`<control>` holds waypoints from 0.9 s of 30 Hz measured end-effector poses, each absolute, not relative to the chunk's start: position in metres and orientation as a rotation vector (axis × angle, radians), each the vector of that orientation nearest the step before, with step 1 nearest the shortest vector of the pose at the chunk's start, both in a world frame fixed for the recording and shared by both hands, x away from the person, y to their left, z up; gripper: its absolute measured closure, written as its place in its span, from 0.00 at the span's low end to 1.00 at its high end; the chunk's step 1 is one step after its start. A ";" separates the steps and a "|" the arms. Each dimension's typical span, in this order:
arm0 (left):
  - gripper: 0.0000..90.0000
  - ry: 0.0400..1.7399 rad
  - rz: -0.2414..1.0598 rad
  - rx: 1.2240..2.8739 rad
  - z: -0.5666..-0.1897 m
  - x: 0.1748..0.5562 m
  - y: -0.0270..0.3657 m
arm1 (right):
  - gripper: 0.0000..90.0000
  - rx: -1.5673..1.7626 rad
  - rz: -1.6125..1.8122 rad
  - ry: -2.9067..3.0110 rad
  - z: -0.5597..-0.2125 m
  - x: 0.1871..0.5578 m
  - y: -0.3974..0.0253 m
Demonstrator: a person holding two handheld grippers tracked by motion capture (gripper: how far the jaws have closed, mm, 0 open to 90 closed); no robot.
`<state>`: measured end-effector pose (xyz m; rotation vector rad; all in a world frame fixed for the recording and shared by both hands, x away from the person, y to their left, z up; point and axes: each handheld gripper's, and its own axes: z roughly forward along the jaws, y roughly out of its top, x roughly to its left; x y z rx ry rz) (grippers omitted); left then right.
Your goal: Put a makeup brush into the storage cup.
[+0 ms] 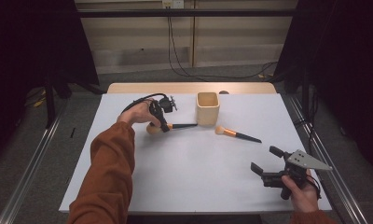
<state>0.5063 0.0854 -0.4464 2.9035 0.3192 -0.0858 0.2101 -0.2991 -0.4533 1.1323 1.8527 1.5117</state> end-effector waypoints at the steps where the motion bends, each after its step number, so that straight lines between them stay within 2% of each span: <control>1: 0.74 0.339 -0.091 2.898 -0.447 0.506 0.086 | 0.00 1.134 1.513 1.853 -0.453 0.210 -0.299; 4: 0.74 0.399 -0.137 2.873 -0.446 0.505 0.089 | 0.00 1.137 1.514 1.850 -0.453 0.210 -0.299; 8: 0.74 0.384 -0.124 2.880 -0.441 0.502 0.091 | 0.00 1.135 1.513 1.853 -0.453 0.211 -0.298; 9: 0.74 0.398 -0.165 2.871 -0.439 0.502 0.092 | 0.00 1.139 1.514 1.852 -0.453 0.211 -0.298; 13: 0.74 0.412 -0.168 2.861 -0.436 0.500 0.095 | 0.00 1.140 1.514 1.850 -0.453 0.211 -0.298; 21: 0.74 0.587 -0.195 2.753 -0.440 0.495 0.113 | 0.00 1.143 1.514 1.851 -0.454 0.211 -0.298; 27: 0.74 0.634 -0.193 2.679 -0.439 0.489 0.128 | 0.00 1.139 1.510 1.851 -0.454 0.212 -0.297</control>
